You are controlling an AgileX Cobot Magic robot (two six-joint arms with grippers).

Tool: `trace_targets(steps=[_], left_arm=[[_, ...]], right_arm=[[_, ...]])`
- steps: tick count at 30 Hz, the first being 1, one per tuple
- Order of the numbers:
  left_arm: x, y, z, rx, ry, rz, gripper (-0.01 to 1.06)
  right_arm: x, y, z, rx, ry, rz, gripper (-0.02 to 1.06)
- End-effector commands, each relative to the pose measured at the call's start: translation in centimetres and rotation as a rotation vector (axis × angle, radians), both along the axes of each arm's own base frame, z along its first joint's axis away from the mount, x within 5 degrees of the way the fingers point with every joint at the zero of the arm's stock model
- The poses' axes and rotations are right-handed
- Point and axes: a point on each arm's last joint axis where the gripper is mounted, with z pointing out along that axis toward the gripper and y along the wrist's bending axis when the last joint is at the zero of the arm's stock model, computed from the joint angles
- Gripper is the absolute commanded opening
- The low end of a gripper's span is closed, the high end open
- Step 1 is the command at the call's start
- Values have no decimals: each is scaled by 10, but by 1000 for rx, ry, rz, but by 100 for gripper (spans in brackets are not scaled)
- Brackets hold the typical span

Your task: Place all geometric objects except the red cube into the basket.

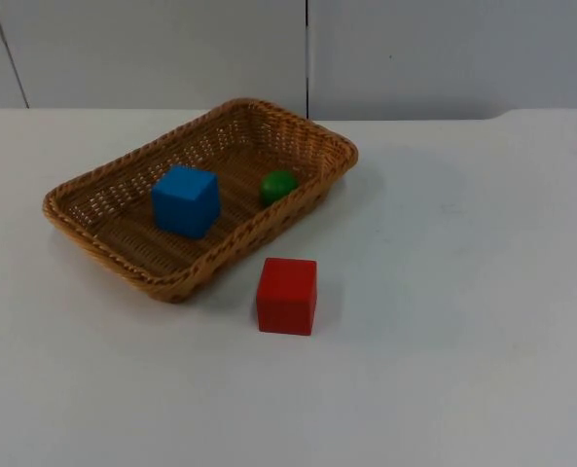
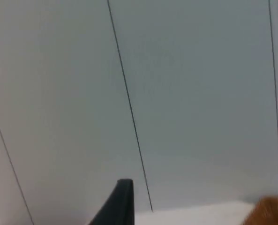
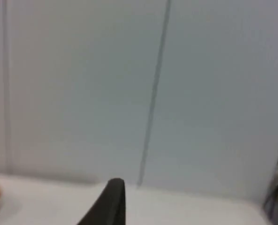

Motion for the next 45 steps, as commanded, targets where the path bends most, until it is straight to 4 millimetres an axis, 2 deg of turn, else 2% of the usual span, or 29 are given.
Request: trace_targets(steps=[1, 4, 5, 8, 12, 23, 36, 45], left_arm=[[6, 0, -13, -27, 99, -8, 104], [21, -1, -34, -53, 217, -5, 104], [21, -1, -34, -53, 217, -5, 104], [38, -3, -57, -97, 314, 0, 104], [47, -3, -72, -93, 376, 5, 104], [61, -4, -107, -90, 533, 12, 104], [63, -4, -112, -109, 556, 20, 104], [63, -4, -112, -109, 556, 20, 104]], right_arm=[[12, 2, -17, 16, 99, 22, 104], [32, 2, -45, 104, 219, 11, 104], [32, 2, -45, 104, 219, 11, 104], [49, 1, -80, 142, 380, -4, 104], [54, 1, -96, 145, 462, -8, 104], [54, 1, -96, 144, 460, -10, 104], [54, 1, -96, 144, 460, -10, 104], [54, 6, -96, 241, 457, 17, 104]])
